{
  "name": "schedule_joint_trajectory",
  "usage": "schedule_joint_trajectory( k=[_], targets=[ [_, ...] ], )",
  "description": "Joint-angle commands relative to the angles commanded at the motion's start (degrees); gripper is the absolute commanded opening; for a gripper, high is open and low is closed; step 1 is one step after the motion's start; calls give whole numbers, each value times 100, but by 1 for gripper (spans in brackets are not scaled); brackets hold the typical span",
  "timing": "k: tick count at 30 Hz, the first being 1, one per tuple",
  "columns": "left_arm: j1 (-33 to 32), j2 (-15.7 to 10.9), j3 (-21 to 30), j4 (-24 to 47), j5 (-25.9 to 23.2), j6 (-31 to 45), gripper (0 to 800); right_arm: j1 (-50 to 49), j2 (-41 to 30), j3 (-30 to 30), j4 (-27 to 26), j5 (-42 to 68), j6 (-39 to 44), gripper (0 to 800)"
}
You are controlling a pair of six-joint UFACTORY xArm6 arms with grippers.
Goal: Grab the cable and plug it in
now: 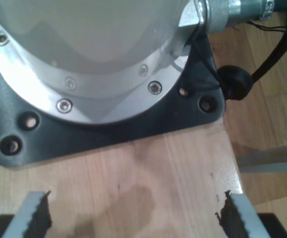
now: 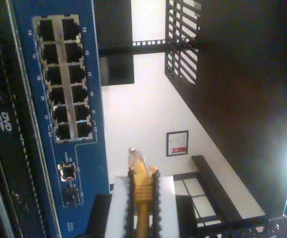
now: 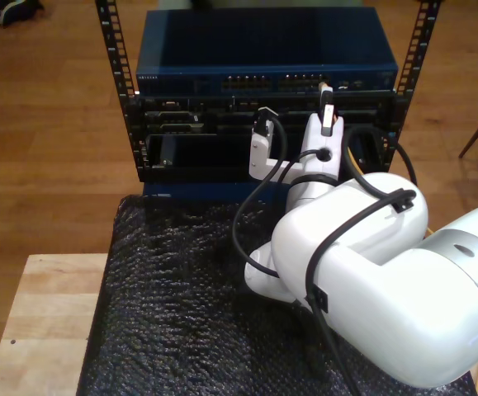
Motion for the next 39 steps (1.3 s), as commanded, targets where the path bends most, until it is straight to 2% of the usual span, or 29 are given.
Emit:
schedule_joint_trajectory(
  k=[39],
  targets=[
    [0, 0, 0, 0, 0, 0, 799, 132, 334, -246, -18, -88, 0, 0]
  ],
)
